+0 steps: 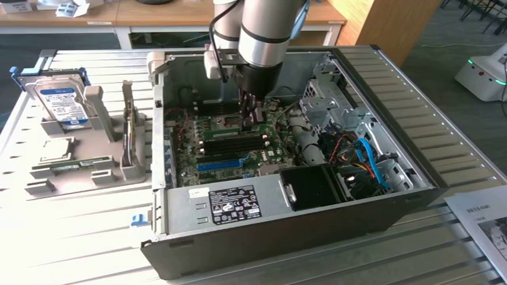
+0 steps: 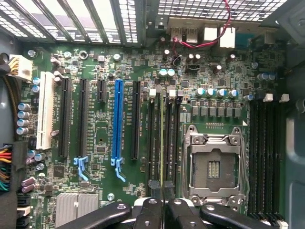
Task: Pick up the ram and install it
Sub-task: 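Insert the ram into the slot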
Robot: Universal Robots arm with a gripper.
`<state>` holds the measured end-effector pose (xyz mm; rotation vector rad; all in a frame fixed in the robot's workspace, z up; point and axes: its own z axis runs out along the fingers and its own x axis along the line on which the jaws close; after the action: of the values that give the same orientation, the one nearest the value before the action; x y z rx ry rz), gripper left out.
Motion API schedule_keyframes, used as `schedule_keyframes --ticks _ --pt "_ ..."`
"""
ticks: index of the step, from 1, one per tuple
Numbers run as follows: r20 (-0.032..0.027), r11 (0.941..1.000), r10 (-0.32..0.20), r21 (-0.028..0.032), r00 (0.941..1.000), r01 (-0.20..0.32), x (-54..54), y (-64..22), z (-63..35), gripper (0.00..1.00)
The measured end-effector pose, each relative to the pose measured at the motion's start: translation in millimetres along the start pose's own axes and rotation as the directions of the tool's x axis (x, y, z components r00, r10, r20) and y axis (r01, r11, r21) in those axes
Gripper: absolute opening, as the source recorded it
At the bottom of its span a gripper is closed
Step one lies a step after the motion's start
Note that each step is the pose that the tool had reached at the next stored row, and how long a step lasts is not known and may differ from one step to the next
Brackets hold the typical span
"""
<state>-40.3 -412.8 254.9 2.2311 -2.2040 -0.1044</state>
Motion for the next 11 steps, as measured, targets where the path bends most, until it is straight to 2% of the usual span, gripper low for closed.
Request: schedule_keyframes --ticks 11 --pt "0.0 1.0 0.0 0.0 1.0 0.0 7.5 0.1 -0.3 0.12"
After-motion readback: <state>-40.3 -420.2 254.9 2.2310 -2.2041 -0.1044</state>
